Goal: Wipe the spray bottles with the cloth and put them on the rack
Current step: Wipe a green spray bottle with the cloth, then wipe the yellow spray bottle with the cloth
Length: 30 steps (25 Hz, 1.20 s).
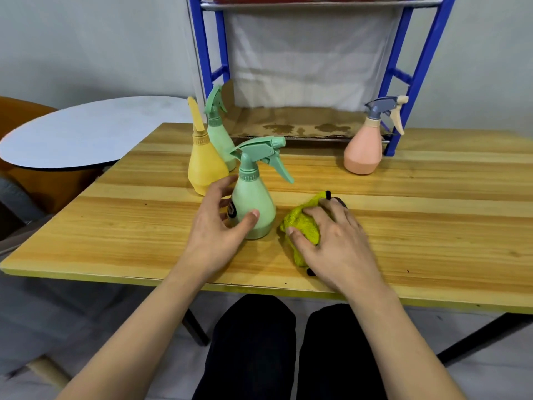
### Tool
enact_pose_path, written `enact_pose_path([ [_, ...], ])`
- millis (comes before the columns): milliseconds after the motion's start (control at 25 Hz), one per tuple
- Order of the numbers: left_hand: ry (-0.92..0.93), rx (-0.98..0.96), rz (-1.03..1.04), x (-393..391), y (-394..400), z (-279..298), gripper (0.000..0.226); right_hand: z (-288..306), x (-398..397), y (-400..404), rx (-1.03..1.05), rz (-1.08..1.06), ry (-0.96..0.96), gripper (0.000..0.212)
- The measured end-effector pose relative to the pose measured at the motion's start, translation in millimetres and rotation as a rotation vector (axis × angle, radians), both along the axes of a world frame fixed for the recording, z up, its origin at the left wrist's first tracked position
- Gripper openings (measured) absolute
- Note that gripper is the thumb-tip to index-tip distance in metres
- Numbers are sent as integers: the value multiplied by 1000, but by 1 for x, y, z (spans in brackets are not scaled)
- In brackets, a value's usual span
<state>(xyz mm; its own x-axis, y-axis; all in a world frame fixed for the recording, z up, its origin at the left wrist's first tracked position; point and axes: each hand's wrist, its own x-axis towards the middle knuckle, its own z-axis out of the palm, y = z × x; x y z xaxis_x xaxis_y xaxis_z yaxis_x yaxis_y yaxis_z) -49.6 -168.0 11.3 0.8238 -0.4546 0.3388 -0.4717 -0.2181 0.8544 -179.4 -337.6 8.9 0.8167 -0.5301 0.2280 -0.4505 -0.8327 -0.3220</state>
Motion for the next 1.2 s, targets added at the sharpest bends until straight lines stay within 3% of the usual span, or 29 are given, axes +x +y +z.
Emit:
enact_pose_path([
  [80, -42, 53, 1, 1, 1, -4, 71, -7, -4, -6, 37, 61, 1, 66],
  [160, -62, 70, 21, 3, -4, -4, 71, -11, -4, -9, 68, 54, -46, 59],
  [320, -79, 130, 23, 10, -24, 0, 74, -8, 5, -27, 92, -102, -131, 52],
  [520, -143, 240, 38, 27, -68, 11, 79, -7, 1, -62, 106, -215, -96, 53],
  [960, -147, 150, -38, 65, -210, -1, 70, -19, 9, -73, 123, -184, -162, 49],
  [1200, -118, 136, -59, 77, -234, -2, 71, -20, 14, -76, 134, -187, -177, 49],
])
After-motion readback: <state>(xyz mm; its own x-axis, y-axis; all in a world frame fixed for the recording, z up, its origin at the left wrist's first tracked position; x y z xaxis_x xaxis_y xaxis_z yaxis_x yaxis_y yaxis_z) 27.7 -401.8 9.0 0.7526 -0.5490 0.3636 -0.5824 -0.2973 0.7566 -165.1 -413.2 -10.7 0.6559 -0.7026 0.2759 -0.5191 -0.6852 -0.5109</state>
